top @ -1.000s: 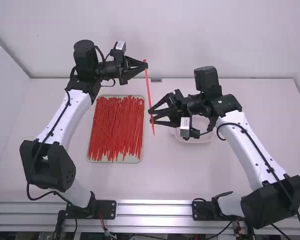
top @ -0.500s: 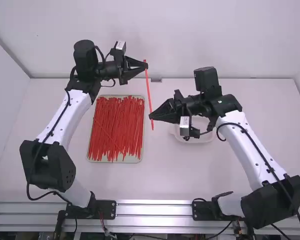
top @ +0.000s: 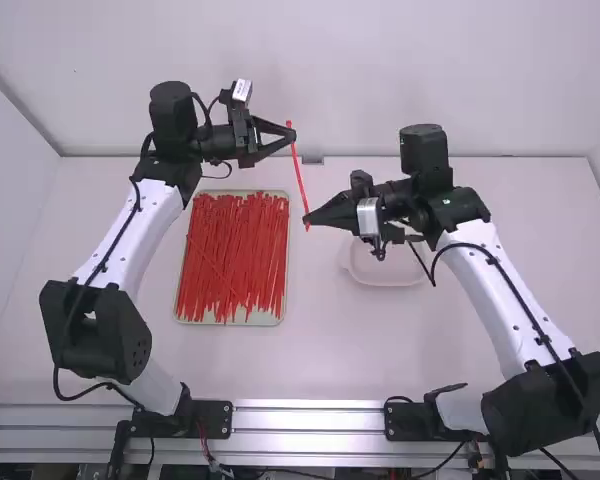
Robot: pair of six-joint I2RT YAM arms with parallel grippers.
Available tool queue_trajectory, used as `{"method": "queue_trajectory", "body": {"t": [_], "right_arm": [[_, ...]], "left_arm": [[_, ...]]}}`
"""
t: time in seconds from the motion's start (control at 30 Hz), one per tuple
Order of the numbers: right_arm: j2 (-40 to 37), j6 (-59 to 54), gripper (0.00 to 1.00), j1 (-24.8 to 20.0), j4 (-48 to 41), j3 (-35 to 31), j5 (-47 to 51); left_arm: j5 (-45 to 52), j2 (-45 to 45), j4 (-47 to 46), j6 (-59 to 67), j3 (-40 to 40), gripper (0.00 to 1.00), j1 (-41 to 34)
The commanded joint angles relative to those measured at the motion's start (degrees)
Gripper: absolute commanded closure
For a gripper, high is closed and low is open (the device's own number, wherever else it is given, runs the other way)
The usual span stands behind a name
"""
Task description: Fasten the cable tie
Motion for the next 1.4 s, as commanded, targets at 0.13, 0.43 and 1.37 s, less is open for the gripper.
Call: {"method": "queue_trajectory", "body": {"t": [0.13,0.43,1.37], "right_arm": [[0.5,10.0,1.0,-0.9,1.1,1.4,-0.3],[0.5,9.5,1.0,2.3,-1.6,1.4,-2.3],[0.6,83.7,1.0,0.8,30.4,-0.1,17.1]], "left_arm": [[1.1,0.0,-2.0,9.4,0.1,0.98,0.1],[1.2,0.0,-3.2,18.7,0.1,0.98,0.1],[4.0,0.0,-1.1,73.1,0.1,0.98,0.1]]}}
